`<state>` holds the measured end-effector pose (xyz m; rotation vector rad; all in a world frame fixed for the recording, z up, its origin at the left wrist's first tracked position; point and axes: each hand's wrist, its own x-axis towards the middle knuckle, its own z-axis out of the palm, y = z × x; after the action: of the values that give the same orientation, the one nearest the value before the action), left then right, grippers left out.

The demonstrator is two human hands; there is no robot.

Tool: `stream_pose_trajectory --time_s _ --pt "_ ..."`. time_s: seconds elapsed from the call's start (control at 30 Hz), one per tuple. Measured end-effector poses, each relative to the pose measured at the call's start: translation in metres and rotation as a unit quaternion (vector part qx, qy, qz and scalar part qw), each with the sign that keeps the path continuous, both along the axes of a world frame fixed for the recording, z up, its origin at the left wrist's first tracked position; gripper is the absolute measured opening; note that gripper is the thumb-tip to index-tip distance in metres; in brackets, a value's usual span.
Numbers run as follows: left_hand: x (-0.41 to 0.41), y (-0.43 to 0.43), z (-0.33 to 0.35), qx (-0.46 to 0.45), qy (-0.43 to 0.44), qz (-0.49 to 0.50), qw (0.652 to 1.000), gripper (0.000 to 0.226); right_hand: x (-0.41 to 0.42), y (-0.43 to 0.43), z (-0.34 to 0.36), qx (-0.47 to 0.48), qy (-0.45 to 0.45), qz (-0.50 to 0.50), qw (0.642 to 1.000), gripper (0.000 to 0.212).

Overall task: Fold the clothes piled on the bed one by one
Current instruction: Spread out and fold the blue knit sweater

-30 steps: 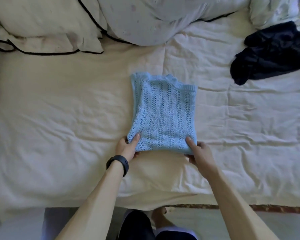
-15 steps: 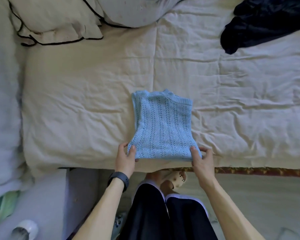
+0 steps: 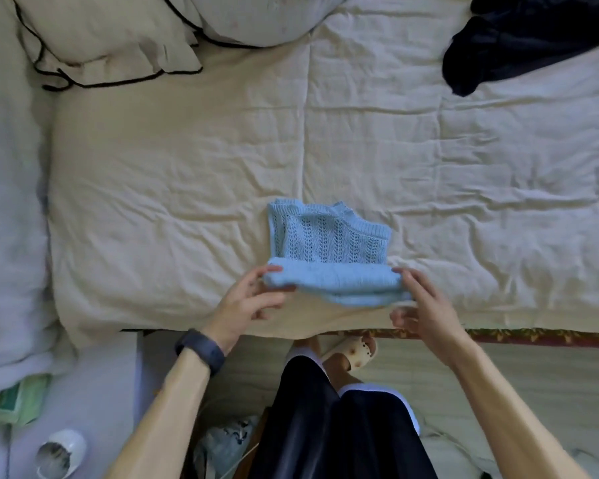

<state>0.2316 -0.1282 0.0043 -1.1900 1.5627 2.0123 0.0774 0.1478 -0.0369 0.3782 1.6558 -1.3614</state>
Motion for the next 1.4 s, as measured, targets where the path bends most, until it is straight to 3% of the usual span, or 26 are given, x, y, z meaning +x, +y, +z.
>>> stream_pose_trajectory --time_s 0.07,0.1,0.17,0.2,0.3,0.4,0.5,0.67,0.77,0.83,0.9,0.97,1.07,1.2,1.4 --pt "-0.035 -0.020 -0.010 -0.107 0.004 -0.122 0.987 0.032 -0.026 -0.008 -0.013 -0.028 -0.006 0.040 0.999 0.038" --pt "-0.055 -0.028 -0.019 -0.219 -0.016 -0.188 0.957 0.020 -0.036 -0.013 -0.023 0.009 0.040 0.084 0.996 0.038" --pt "-0.087 -0.043 -0.039 -0.420 -0.067 -0.255 0.868 0.029 -0.050 -0.027 -0.039 0.117 0.152 0.130 0.973 0.021" --pt "-0.099 -0.048 -0.050 -0.436 -0.068 -0.233 0.866 0.033 -0.053 -0.036 -0.048 0.151 0.185 0.127 0.963 0.028" --pt "-0.124 -0.055 -0.089 -0.350 -0.112 -0.103 0.924 0.039 -0.057 -0.066 -0.072 0.216 0.209 0.071 0.951 0.062" --pt "-0.127 -0.056 -0.122 -0.367 -0.163 -0.071 0.913 0.045 -0.056 -0.083 -0.094 0.286 0.163 0.027 0.944 0.070" --pt "-0.131 -0.063 -0.141 -0.407 -0.154 -0.081 0.897 0.040 -0.057 -0.092 -0.113 0.319 0.147 -0.011 0.936 0.067" --pt "-0.144 -0.068 -0.147 -0.385 -0.138 -0.088 0.908 0.036 -0.057 -0.099 -0.118 0.336 0.139 -0.004 0.931 0.070" --pt "-0.138 -0.056 -0.132 -0.362 -0.132 -0.044 0.922 0.050 -0.051 -0.088 -0.107 0.280 0.112 -0.005 0.954 0.070" --pt "-0.132 -0.050 -0.120 -0.270 -0.132 0.008 0.954 0.077 -0.047 -0.075 -0.097 0.182 0.026 -0.072 0.980 0.061" --pt "-0.124 -0.050 -0.113 -0.168 -0.146 0.034 0.974 0.087 -0.049 -0.065 -0.089 0.117 -0.069 -0.113 0.984 0.060" --pt "-0.121 -0.054 -0.113 -0.107 -0.153 0.040 0.981 0.072 -0.057 -0.060 -0.087 0.087 -0.122 -0.074 0.986 0.056" --pt "-0.127 -0.060 -0.114 -0.086 -0.139 0.015 0.986 0.042 -0.073 -0.062 -0.090 0.029 -0.185 -0.058 0.981 0.043" --pt "-0.143 -0.058 -0.109 -0.086 -0.102 0.004 0.991 0.033 -0.086 -0.063 -0.093 0.000 -0.151 -0.066 0.986 0.024" --pt "-0.159 -0.027 -0.067 -0.019 -0.080 0.031 0.996 0.038 -0.103 -0.016 -0.046 -0.017 -0.051 -0.106 0.993 0.029"
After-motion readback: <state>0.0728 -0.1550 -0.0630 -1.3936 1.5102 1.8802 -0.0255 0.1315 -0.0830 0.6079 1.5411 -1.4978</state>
